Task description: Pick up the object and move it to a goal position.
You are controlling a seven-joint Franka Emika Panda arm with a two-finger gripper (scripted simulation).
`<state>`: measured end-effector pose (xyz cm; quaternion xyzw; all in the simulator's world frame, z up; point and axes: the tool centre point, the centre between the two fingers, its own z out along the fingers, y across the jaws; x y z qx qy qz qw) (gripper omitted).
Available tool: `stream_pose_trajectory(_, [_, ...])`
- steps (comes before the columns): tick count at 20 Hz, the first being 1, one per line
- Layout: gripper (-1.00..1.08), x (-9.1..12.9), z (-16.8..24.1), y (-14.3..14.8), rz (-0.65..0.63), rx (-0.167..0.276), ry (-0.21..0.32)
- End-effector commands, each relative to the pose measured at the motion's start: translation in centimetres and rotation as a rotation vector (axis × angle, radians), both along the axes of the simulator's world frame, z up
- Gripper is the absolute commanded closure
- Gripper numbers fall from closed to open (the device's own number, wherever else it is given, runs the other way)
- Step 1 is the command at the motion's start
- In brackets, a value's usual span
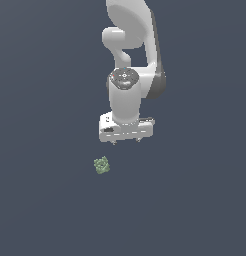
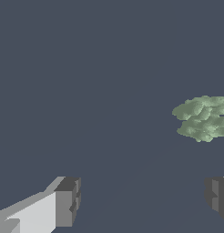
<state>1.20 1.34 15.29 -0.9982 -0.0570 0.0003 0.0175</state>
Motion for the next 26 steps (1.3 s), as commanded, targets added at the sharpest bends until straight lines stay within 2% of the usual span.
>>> stream_pose_trajectory(1, [-0.92,0.7,-0.5,-1.1,0.027,-0.003,-0.001])
stream_pose_trajectory(9, [-0.92,3.6,-3.0,-5.9,0.15,-0.019,-0.006])
stream_pose_trajectory(15, [-0.92,4.9,-4.6,-8.9,0.222,-0.028,-0.007])
stream_pose_trajectory(21, [-0.92,5.5,-5.5,-10.6,0.261,-0.033,-0.007])
stream_pose_trajectory(26, [-0.92,5.6,-5.7,-10.9,0.265,-0.034,-0.007])
